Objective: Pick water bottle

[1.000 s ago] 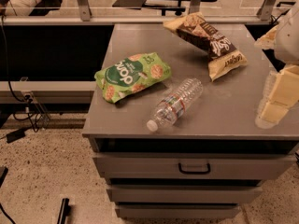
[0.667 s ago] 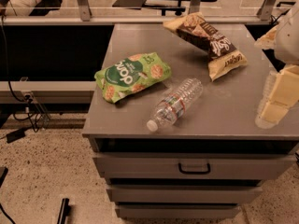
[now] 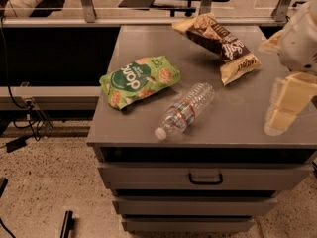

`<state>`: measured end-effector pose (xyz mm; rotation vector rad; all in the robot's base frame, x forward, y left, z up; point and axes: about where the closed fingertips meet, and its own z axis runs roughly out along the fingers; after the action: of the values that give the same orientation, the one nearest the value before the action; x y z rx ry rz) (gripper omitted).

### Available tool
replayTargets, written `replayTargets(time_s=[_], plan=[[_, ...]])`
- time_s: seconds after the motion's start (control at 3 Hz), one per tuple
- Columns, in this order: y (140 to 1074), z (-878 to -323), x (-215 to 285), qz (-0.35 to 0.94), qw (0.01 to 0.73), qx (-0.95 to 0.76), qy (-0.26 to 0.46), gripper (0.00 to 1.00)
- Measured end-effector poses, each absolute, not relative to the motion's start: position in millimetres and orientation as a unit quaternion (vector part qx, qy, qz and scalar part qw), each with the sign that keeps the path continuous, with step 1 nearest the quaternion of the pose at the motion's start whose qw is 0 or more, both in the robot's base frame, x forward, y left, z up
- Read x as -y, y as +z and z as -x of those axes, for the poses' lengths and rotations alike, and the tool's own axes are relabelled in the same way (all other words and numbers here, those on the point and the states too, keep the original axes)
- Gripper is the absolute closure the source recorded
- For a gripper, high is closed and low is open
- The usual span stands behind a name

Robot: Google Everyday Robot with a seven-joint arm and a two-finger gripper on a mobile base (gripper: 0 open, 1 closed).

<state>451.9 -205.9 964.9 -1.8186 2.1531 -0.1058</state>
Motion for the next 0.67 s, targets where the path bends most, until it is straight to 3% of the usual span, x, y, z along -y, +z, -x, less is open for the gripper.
replayTargets(time_s=[0.67], plan=[[911, -497, 159, 0.767, 0.128, -0.628, -0.018, 0.0]])
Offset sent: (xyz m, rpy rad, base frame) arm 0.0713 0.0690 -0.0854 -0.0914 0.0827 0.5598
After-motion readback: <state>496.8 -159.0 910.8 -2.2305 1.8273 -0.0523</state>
